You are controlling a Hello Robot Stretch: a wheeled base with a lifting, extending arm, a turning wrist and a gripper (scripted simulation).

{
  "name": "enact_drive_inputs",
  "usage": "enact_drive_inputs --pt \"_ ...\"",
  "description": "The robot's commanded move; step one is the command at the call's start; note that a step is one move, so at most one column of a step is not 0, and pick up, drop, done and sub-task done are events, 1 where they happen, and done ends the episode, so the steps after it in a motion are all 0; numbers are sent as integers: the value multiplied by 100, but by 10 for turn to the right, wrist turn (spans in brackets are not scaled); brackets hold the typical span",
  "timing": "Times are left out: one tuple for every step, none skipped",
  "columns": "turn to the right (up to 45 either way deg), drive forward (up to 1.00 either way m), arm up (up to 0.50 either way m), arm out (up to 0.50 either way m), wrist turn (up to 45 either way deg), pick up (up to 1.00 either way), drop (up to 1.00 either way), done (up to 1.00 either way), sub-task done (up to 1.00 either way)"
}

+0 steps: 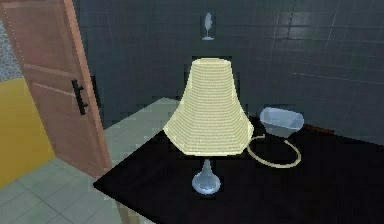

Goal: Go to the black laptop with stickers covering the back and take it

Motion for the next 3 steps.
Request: enact_drive_inputs --pt "0 0 0 46 0 0 0 0 0" --pt "0 0 0 0 450 0 0 0 0" --pt "0 0 0 0 450 0 0 0 0"
